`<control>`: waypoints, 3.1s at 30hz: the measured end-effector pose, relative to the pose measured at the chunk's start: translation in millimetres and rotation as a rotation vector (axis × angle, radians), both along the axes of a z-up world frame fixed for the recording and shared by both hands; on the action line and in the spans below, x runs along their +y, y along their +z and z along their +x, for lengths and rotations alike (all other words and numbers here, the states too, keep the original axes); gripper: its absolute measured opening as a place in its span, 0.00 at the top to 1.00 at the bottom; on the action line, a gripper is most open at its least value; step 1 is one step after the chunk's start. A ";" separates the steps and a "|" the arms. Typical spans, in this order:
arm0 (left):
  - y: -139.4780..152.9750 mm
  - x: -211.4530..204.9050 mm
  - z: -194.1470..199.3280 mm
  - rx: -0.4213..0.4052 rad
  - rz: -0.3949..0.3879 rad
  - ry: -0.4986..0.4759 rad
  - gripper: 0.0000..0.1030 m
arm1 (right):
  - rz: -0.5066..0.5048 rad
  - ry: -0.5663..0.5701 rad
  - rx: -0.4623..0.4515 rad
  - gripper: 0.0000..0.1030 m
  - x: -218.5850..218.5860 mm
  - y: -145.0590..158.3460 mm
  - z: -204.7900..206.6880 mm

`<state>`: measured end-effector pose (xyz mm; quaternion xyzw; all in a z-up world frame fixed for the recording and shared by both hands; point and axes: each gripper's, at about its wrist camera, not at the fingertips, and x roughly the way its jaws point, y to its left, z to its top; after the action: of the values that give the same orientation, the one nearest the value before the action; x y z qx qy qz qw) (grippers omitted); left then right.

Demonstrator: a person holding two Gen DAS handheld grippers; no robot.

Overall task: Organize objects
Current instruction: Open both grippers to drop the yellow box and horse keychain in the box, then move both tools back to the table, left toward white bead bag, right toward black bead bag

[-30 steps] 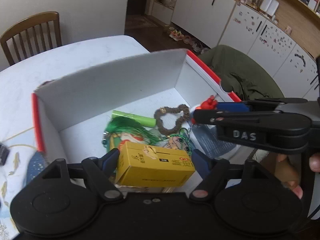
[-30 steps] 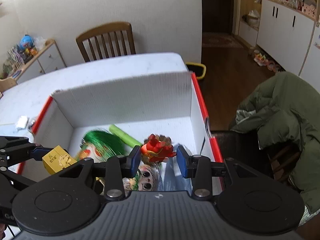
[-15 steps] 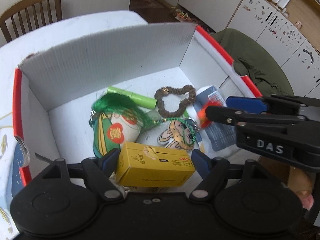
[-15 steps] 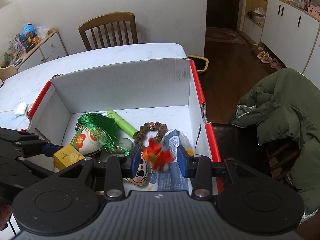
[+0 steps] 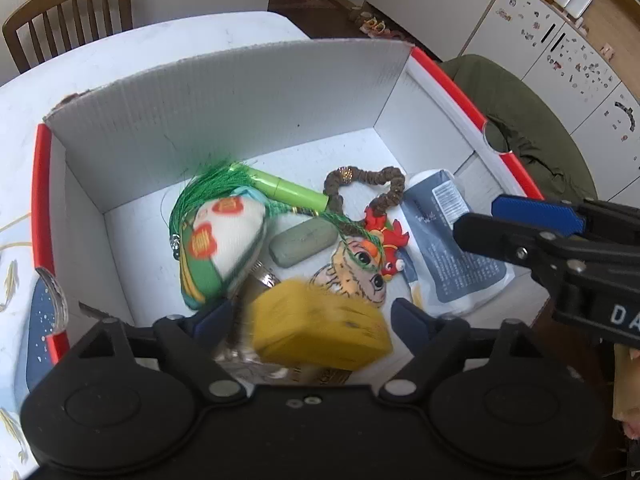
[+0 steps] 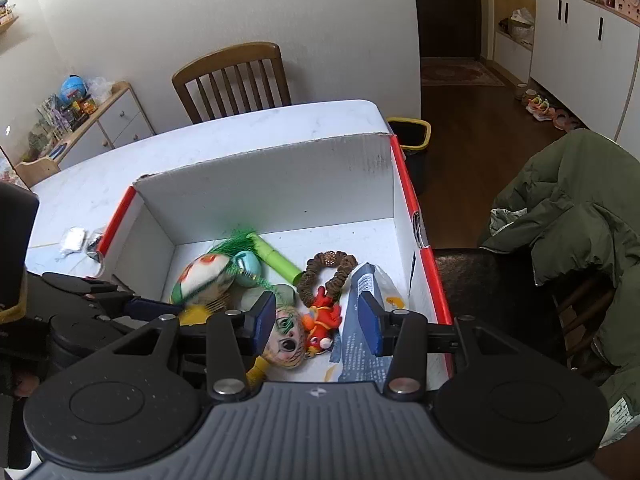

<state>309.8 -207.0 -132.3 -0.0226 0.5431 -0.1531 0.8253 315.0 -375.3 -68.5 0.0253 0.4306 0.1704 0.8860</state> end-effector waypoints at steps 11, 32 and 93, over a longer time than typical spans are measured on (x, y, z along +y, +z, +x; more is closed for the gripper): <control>20.9 9.3 -15.1 -0.099 -0.021 -0.021 0.11 | 0.023 -0.009 -0.036 0.50 -3.1 17.5 -16.2; 97.0 109.4 -69.3 -0.338 -0.052 0.061 0.01 | 0.087 0.069 -0.134 0.30 59.5 64.2 -58.2; -20.3 373.4 19.2 -0.203 0.111 0.410 0.00 | -0.173 0.246 -0.044 0.18 368.1 -52.0 19.2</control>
<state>329.1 166.4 -152.7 -0.0714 0.4488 0.0463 0.8896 334.2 -7.3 -120.5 -0.1081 0.4239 0.2406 0.8665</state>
